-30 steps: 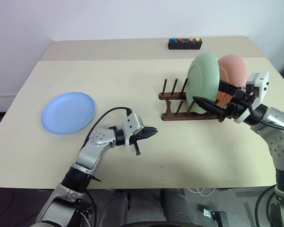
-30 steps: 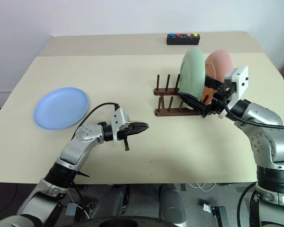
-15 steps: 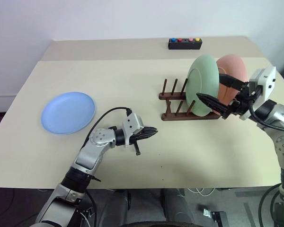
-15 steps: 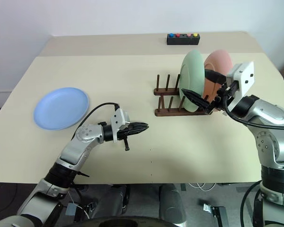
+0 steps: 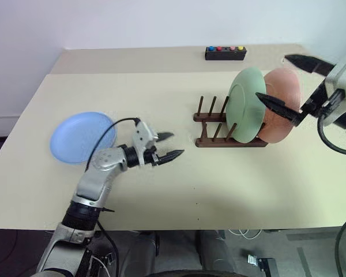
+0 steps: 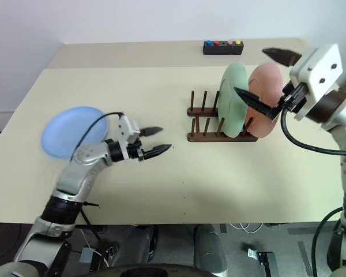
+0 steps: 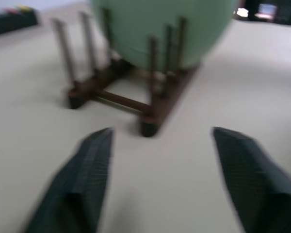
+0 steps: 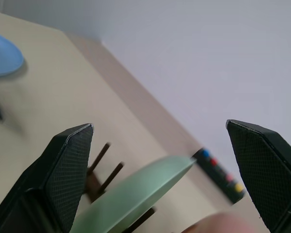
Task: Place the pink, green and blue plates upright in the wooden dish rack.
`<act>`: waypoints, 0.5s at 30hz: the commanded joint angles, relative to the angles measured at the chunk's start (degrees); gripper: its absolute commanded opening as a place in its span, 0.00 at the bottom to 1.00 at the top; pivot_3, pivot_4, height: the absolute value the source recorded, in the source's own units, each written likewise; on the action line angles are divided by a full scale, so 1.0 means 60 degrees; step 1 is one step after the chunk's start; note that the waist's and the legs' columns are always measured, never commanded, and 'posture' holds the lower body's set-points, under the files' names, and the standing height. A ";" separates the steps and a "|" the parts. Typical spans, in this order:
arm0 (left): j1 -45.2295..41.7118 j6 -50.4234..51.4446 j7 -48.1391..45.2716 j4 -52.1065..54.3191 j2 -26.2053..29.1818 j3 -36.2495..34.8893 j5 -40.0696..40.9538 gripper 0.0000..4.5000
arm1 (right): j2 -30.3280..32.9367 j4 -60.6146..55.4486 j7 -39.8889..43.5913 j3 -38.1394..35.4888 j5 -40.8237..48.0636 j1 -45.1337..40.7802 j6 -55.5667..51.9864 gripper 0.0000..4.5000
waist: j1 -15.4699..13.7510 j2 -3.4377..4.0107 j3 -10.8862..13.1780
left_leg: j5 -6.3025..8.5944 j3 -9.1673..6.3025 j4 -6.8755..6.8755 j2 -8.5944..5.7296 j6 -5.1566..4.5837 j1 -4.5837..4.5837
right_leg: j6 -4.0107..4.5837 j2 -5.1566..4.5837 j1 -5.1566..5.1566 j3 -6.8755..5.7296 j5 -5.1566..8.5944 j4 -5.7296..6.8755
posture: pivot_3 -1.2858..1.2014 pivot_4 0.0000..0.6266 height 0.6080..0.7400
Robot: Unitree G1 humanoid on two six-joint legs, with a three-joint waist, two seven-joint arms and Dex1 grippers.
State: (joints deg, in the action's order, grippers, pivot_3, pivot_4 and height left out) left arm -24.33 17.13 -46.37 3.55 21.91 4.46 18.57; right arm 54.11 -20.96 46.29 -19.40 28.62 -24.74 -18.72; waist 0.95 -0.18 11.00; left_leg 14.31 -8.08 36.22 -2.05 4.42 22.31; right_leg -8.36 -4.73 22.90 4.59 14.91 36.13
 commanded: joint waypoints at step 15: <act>-0.2439 0.5156 0.4822 -0.2373 0.3114 -0.2736 -0.2015 1.00 | -0.0829 -0.1518 0.1052 0.3664 -0.1780 0.0052 0.1302 1.00 | 0.0048 -0.0082 0.0037 | -0.0001 -0.0005 -0.0005 0.0000 0.0003 0.0020 | -0.0001 0.0001 0.0033 -0.0005 -0.0001 0.0009 | 0.52 0.24 1.00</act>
State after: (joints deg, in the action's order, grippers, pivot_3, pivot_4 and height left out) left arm -38.20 45.41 -18.03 -11.24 39.29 -10.74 7.22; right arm 49.73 -29.48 52.30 2.93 18.25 -23.58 -12.07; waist 1.24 -0.67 11.22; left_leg 14.31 -8.10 36.18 -2.05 4.43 22.43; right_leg -8.37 -4.72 23.10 4.56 14.90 36.18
